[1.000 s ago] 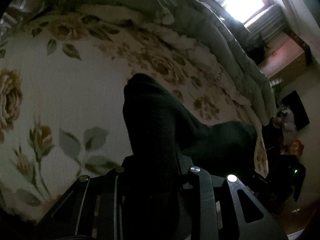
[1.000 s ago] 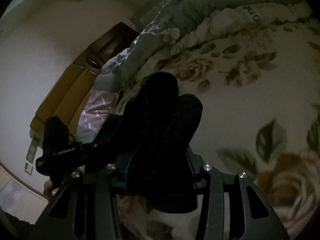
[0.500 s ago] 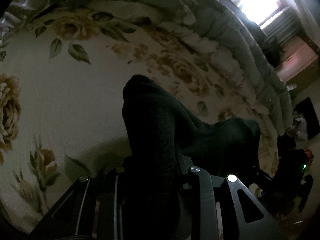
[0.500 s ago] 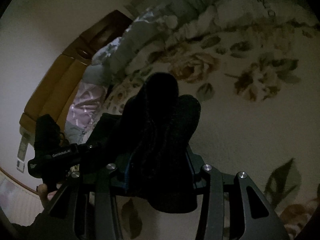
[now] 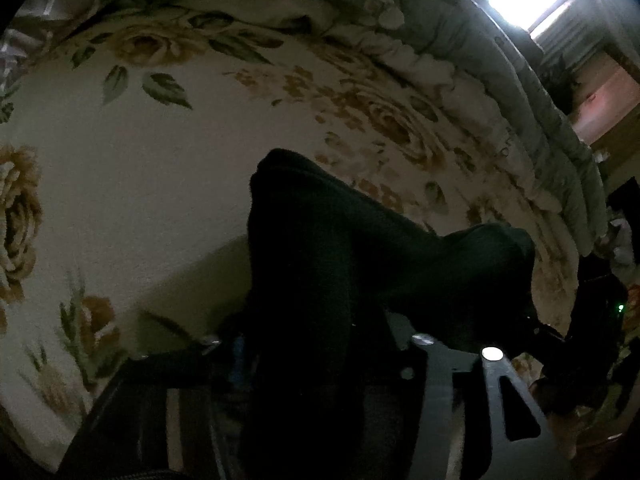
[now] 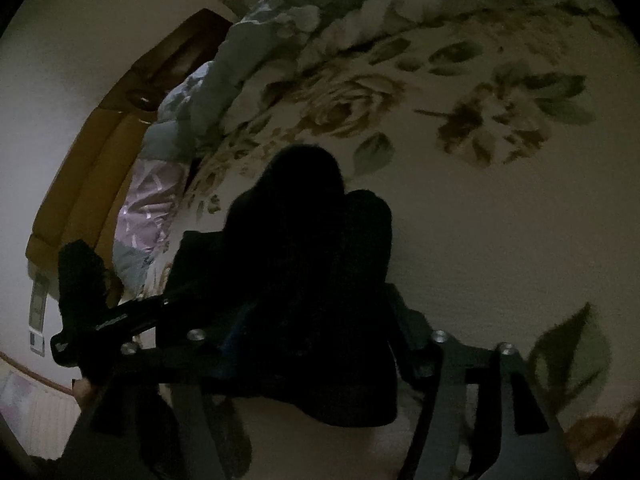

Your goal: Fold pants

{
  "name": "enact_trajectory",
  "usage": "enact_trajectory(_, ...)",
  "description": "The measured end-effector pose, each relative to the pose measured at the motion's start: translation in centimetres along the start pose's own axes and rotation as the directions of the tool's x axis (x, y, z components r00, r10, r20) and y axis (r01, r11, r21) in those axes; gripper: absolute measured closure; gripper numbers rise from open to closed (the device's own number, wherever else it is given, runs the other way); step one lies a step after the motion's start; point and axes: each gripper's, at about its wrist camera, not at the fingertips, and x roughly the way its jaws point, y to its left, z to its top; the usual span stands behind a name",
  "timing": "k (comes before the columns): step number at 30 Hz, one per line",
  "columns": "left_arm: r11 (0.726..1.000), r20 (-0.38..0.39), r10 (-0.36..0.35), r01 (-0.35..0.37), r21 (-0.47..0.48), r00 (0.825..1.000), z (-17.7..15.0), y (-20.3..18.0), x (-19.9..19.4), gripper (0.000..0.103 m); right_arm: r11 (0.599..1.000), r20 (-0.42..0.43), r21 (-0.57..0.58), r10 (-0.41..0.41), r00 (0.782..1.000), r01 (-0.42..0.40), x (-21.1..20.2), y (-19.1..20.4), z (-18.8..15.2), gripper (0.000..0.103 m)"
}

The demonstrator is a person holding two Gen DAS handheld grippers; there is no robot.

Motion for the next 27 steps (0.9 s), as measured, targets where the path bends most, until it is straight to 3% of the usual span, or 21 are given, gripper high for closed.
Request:
enact_trajectory(7, 0.999, 0.011, 0.030, -0.030, 0.019, 1.000, -0.6, -0.2, -0.5, 0.033, 0.996, -0.029, 0.090, 0.008, 1.000, -0.005, -0.5, -1.1, -0.3, 0.017)
enact_trajectory(12, 0.998, 0.018, 0.056, -0.057, 0.025, 0.998, -1.3, -0.1, -1.2, 0.028, 0.998, -0.002, 0.054, -0.015, 1.000, 0.015, -1.7, 0.0, -0.5, 0.011)
enact_trajectory(18, 0.997, 0.033, 0.069, -0.069, 0.020, 0.997, -2.3, 0.2, -2.4, 0.027, 0.998, 0.022, -0.025, -0.050, 0.999, 0.051, -2.7, 2.0, -0.8, 0.007)
enact_trajectory(27, 0.987, 0.094, 0.139, -0.145, 0.063, 0.986, -4.2, -0.1, -4.6, 0.027, 0.988, 0.053, -0.137, -0.064, 0.997, 0.071, -3.8, 4.3, -2.8, 0.007)
